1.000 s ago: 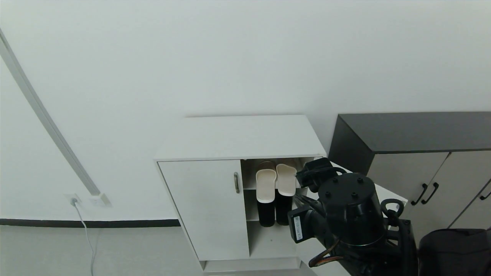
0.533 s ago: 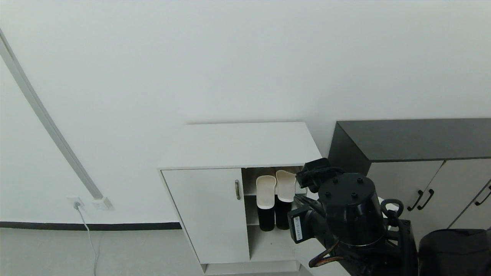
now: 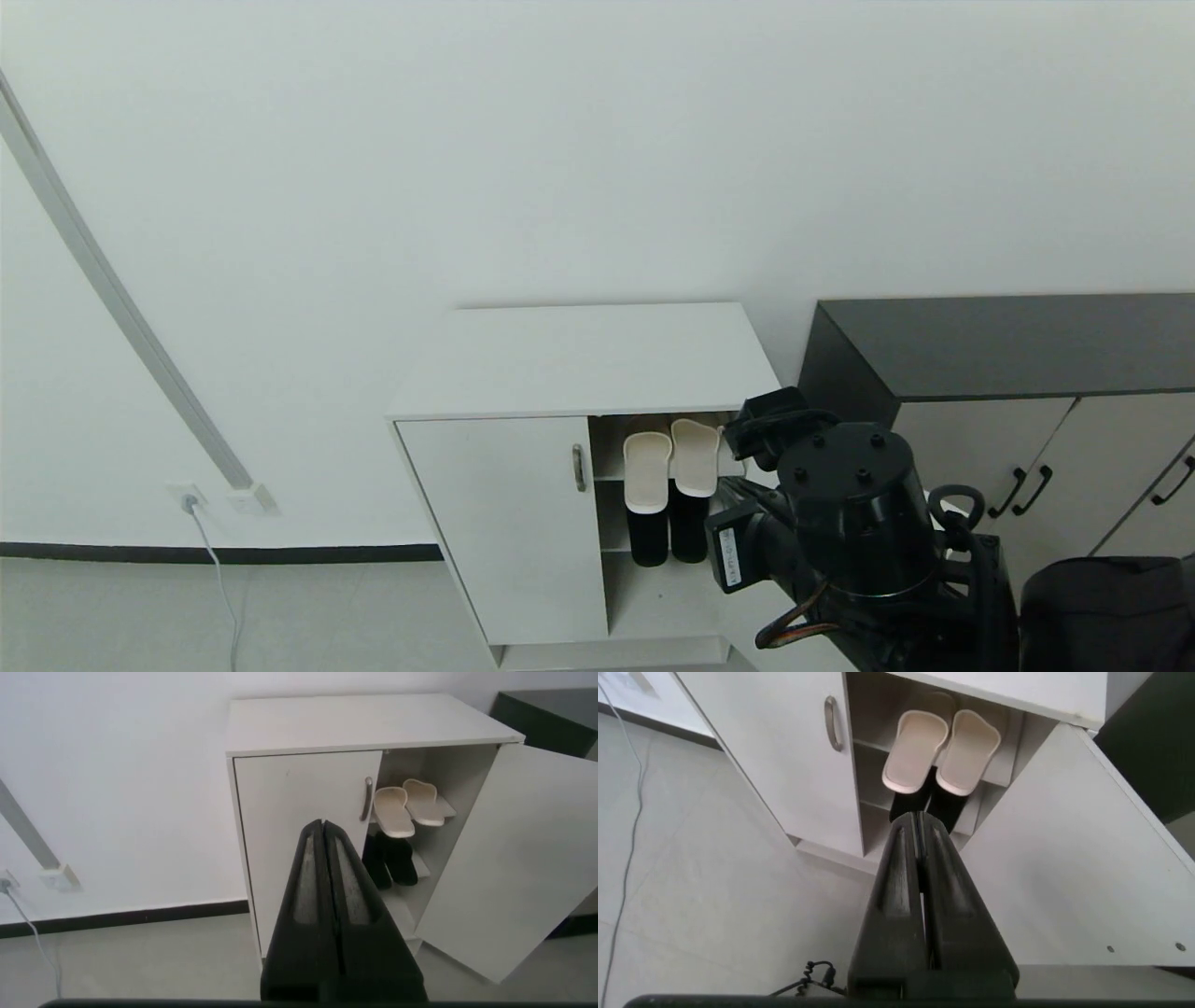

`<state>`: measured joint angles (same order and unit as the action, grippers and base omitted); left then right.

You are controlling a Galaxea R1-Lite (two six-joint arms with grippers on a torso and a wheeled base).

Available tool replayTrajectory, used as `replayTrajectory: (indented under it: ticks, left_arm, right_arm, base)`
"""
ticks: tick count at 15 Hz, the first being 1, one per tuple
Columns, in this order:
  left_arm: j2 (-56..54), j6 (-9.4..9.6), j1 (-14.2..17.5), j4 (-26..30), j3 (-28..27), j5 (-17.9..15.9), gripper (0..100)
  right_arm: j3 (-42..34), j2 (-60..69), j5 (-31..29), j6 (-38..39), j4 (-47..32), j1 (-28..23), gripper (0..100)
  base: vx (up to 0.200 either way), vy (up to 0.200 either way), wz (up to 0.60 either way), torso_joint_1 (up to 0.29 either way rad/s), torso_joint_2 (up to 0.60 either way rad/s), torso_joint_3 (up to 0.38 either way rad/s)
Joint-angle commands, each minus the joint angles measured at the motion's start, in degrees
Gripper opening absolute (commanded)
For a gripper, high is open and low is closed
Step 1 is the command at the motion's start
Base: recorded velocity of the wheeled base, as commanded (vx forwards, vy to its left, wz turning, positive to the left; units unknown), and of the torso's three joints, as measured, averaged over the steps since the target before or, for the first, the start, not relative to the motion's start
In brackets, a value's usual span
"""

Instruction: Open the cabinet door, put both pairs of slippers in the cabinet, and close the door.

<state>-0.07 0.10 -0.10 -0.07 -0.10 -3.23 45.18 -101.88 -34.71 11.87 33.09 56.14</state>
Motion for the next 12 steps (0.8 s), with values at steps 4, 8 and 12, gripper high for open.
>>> replayTrajectory:
  ticks: [4, 8, 12]
  left_arm:
    - [0.1, -0.01, 0.0, 0.0, 0.0, 0.0, 0]
    - [0.1, -0.01, 0.0, 0.0, 0.0, 0.1, 0]
    - [0.1, -0.01, 0.0, 0.0, 0.0, 0.1, 0]
  right_arm:
    - [-0.3, 0.0, 0.1, 0.0, 0.0, 0.1, 0]
    - [-0.3, -0.1, 0.4, 0.0, 0.0, 0.0, 0]
    - [-0.7, 0.0, 0.4, -0.1, 0.0, -0.1, 0]
  base:
    - [0.0, 0.0, -0.15, 0.002, 0.0, -0.002]
    - [0.0, 0.0, -0.6, 0.001, 0.0, 0.004]
    - [0.0, 0.0, -0.15, 0.004, 0.0, -0.001]
